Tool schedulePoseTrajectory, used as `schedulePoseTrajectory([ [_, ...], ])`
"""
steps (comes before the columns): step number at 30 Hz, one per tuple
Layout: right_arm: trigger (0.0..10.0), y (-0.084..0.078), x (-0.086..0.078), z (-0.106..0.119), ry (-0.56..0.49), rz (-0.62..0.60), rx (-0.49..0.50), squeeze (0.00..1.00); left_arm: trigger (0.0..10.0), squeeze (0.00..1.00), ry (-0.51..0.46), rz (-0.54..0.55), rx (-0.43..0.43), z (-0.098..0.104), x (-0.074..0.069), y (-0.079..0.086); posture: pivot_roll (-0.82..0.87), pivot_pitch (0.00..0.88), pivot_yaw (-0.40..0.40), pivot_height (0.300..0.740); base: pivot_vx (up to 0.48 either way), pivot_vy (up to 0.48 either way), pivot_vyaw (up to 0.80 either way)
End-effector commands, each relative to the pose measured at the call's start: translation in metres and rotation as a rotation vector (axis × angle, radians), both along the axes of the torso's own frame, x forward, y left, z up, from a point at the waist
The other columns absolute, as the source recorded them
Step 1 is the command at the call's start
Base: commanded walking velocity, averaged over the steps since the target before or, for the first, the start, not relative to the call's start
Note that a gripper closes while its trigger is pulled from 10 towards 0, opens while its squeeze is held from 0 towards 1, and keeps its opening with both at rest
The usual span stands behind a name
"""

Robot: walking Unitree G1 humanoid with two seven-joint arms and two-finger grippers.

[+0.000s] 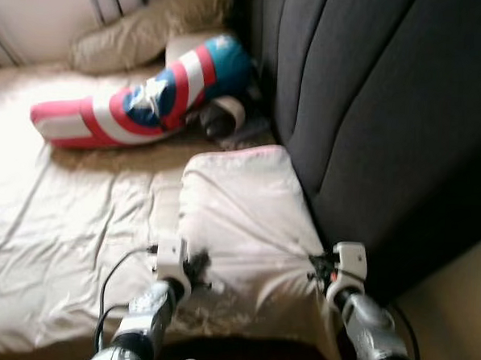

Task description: Clean up the room

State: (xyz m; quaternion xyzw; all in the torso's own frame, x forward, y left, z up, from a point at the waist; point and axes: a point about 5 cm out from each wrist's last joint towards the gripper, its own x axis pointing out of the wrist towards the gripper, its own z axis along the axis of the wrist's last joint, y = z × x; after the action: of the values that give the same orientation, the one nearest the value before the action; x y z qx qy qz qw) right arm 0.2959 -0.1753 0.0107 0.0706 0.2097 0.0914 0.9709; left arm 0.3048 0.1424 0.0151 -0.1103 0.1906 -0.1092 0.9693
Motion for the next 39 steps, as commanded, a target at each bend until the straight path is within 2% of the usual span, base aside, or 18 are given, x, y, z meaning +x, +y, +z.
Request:
schedulePoseTrajectory([
  [1, 10.0, -0.008, 0.006, 0.008, -0.032, -0.005, -0.018, 0.00, 10.0, 0.00, -0.050, 0.050, 0.006, 0.012, 0.009, 0.011, 0.01, 0.125, 0.003, 0.740, 0.000, 0.000, 0.00],
  [31, 10.0, -0.001, -0.004, -0.004, 0.004, -0.028, 0.001, 0.00, 10.0, 0.00, -0.023, 0.054, -0.001, 0.009, 0.007, 0.012, 0.01, 0.136, 0.004, 0.740, 0.000, 0.000, 0.00],
  [39, 10.0, 0.002, -0.005, -0.006, 0.009, -0.022, 0.007, 0.00, 10.0, 0.00, -0.011, 0.053, 0.000, 0.007, 0.006, 0.011, 0.01, 0.137, 0.003, 0.740, 0.256, 0.000, 0.00],
])
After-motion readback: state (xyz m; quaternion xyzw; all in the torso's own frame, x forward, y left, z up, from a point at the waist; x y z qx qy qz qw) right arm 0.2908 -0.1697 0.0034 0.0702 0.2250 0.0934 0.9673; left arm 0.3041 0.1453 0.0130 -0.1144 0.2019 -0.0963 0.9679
